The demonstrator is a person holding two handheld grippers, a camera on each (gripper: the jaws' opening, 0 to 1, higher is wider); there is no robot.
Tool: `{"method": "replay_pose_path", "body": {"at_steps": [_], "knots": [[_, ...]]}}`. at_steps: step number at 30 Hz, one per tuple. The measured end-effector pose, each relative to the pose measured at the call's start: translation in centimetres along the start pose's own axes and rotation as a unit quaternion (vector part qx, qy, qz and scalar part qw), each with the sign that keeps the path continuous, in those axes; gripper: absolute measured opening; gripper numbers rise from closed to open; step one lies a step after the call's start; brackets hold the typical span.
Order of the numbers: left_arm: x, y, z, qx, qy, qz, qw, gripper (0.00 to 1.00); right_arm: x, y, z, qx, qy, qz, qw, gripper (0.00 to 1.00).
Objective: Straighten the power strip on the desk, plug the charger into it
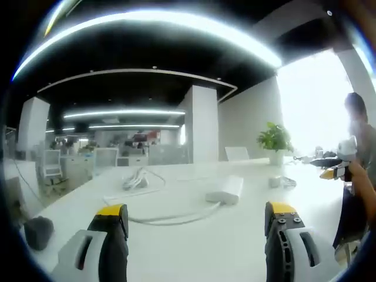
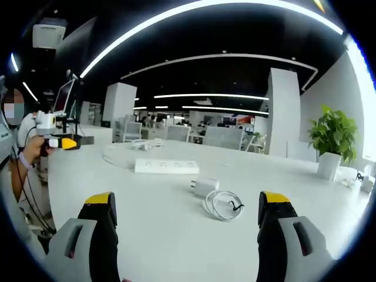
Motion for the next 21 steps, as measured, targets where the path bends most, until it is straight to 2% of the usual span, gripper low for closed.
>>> {"method": "replay_pose_path", "body": {"at_steps": [21], "knots": [[-0.25,-0.1,-0.24,0.006,-0.005,0.002,1.0,0.99,0.34,0.2,-0.12,0.001,-0.001,0.006,1.0,1.0]]}}
Point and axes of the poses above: the point that each gripper's makers call its tool centre point, and the gripper's own axes: y roughly backward along the fingers, z roughly to its left, x roughly out of its underside, the point moved 3 cm from there along y, roughly backward along the fingers, and after that the axes turned 11 degrees about -z, right-handed, at the moved point
